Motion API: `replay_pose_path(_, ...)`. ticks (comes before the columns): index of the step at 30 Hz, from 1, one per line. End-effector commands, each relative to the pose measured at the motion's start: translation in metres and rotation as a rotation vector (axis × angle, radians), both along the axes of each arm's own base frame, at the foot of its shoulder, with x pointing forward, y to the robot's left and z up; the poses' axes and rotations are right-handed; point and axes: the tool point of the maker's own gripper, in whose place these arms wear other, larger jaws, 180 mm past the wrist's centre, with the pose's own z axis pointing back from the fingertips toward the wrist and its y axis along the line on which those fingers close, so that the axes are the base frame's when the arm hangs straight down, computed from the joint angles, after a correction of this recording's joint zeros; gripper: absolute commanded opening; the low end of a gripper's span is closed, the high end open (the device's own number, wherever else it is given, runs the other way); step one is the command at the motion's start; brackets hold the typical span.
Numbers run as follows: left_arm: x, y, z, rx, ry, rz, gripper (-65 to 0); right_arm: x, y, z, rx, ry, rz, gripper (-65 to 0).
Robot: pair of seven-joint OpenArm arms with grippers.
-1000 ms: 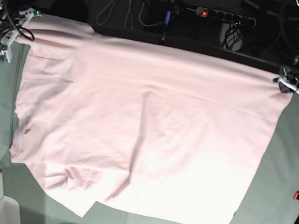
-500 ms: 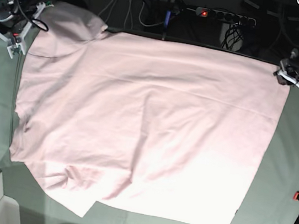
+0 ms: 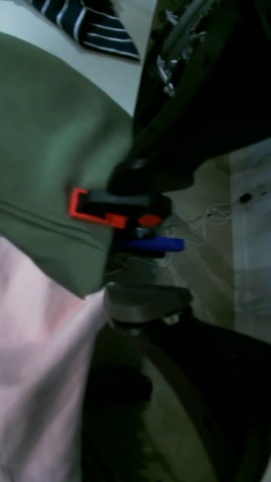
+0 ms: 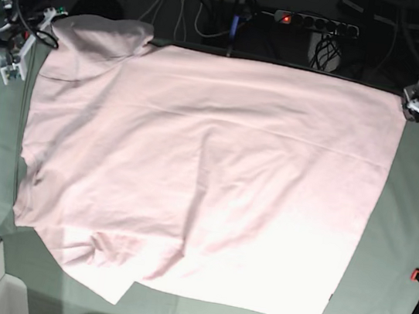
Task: Layout the t-shirt on the table in an organized manner, then fold the t-shirt properly
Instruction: 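Regrasp the shirt edge corners with the right and left grippers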
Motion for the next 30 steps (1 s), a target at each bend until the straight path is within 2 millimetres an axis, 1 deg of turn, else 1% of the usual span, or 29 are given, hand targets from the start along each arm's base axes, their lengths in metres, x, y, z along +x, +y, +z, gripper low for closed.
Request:
replay_pose_path(1,0.013,0.005,0.011,0.015,-0.047,-0.009,-32.2,0.007,-0.003,0.007,-0.019,-0.027,0.008,-28.3)
replay_pose_path(5,0.015,0.004,0.011,0.013,-0.050,-0.010,-32.2,0.012,-0.002,0.008,-0.012,-0.039,-0.002,-28.3)
replay_pose_path(6,0.016,0.000,0.010,0.009,-0.047,-0.019,-32.2,0.012,-0.002,0.008,-0.013,-0.038,-0.004,-28.3)
replay_pose_path(7,0.016,-0.006,0.006,0.001,-0.036,-0.038,-32.2,0.011,-0.002,0.008,-0.012,-0.038,-0.005,-28.3)
replay_pose_path(9,0.012,-0.012,-0.004,-0.016,-0.006,-0.052,-32.3,0.011,-0.001,0.008,-0.011,-0.038,-0.006,-28.2)
replay_pose_path(11,0.006,-0.016,-0.015,-0.036,0.024,-0.052,-32.4,0.011,0.000,0.007,-0.008,-0.037,-0.005,-28.1)
replay_pose_path(14,0.006,-0.018,-0.024,-0.063,0.042,-0.037,-32.7,0.012,0.003,0.005,0.002,-0.042,-0.006,-28.1)
replay_pose_path(15,0.003,-0.018,-0.028,-0.071,0.052,-0.031,-34.1,0.012,0.005,0.005,0.009,-0.045,-0.010,-28.1)
replay_pose_path(17,0.000,-0.019,-0.032,-0.079,0.064,-0.025,-40.8,0.016,0.005,0.006,0.010,-0.054,-0.013,-28.1)
replay_pose_path(19,0.000,-0.020,-0.032,-0.083,0.061,-0.026,-50.1,0.014,0.005,0.001,0.020,-0.039,-0.021,-28.3)
replay_pose_path(22,0.000,-0.018,-0.031,-0.081,0.059,-0.020,-65.0,0.005,0.011,-0.021,0.071,0.009,-0.046,-28.2)
replay_pose_path(26,-0.001,-0.018,-0.031,-0.080,0.062,-0.021,-64.8,-0.005,0.015,-0.049,0.132,0.082,-0.081,-28.1)
replay_pose_path(27,-0.001,-0.018,-0.031,-0.080,0.062,-0.021,-65.0,-0.008,0.016,-0.054,0.141,0.097,-0.086,-28.1)
replay_pose_path(30,-0.002,-0.018,-0.031,-0.080,0.063,-0.021,-65.0,-0.010,0.016,-0.055,0.143,0.101,-0.087,-28.1)
